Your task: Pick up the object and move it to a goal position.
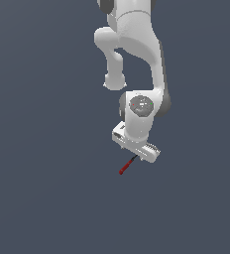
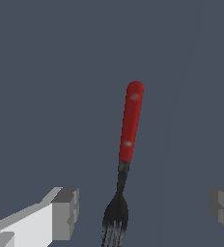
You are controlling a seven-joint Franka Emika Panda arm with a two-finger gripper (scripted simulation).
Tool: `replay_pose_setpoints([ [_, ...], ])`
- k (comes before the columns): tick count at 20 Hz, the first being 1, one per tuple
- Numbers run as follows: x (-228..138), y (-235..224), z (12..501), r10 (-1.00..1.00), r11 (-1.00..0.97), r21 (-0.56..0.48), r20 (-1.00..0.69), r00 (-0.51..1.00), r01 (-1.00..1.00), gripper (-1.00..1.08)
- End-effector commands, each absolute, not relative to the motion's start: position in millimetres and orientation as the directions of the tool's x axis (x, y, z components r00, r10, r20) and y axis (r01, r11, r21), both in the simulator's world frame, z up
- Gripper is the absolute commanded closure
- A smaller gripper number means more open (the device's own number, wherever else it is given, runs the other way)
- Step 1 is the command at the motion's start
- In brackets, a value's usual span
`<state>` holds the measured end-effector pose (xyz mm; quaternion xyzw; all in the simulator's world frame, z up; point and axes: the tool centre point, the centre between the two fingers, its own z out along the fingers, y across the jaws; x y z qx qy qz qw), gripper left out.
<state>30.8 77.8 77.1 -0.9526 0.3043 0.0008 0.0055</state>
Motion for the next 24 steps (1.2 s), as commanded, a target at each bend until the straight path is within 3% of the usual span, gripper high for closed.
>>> replay_pose_setpoints([
  [1, 31, 81, 71, -0.618, -0.786, -0.007, -0.004, 0.786, -0.618, -0.92],
  [24, 31, 87, 29, -0.696, -0.718, 0.000, 0.000, 0.718, -0.696, -0.92],
])
